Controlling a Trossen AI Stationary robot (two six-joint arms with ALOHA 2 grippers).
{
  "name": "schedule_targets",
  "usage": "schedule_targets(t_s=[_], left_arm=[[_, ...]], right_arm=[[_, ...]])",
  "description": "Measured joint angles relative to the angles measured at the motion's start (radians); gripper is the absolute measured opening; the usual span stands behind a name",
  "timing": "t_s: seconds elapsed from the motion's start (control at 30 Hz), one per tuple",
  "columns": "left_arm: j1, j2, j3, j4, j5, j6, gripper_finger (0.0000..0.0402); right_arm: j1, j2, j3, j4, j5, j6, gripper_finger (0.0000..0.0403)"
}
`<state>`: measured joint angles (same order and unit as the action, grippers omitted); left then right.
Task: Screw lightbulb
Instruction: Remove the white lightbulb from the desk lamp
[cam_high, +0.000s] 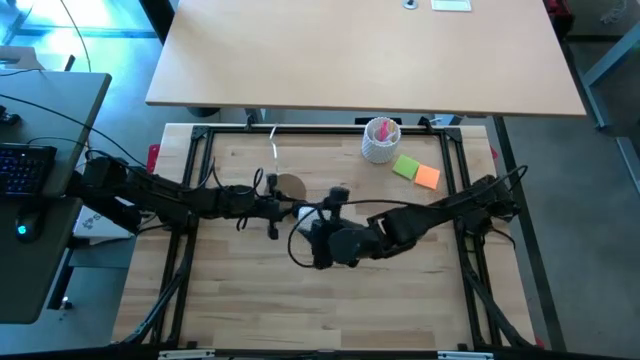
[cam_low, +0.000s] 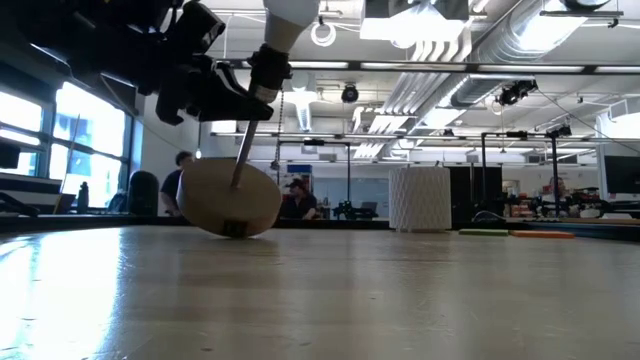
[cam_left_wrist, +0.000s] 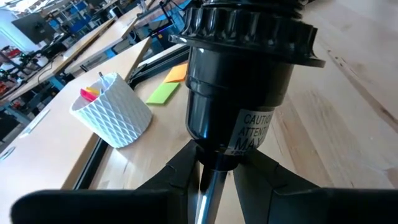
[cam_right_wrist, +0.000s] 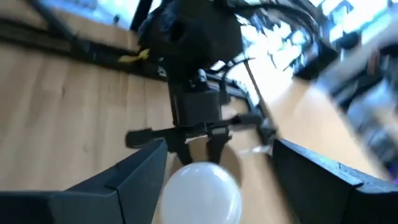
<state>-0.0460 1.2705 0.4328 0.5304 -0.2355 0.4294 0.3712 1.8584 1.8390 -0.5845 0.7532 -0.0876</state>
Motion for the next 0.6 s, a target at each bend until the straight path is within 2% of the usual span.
schedule_targets(t_s=[0.13,0.2,0.43,0.6], left_arm=[[0.0,0.0,0.0,0.0,-0.001,-0.001,0.0072],[0.0,0.0,0.0,0.0,-0.002,-0.002,0.0072],[0.009,0.001,-0.003,-0.005,-0.017,-0.005,0.0072],[0.016,0.001,-0.003,-0.004,-0.018,-0.009,0.0072]], right_arm=[[-0.012,-0.001,0.005,-0.112,0.015,0.358,0.0291],[-0.028,0.002,-0.01,-0.15,-0.015,0.44,0.0291],[-0.078,0.007,-0.087,-0.108,-0.117,0.437,0.0291],[-0.096,0.005,-0.088,-0.107,-0.146,0.328,0.029]])
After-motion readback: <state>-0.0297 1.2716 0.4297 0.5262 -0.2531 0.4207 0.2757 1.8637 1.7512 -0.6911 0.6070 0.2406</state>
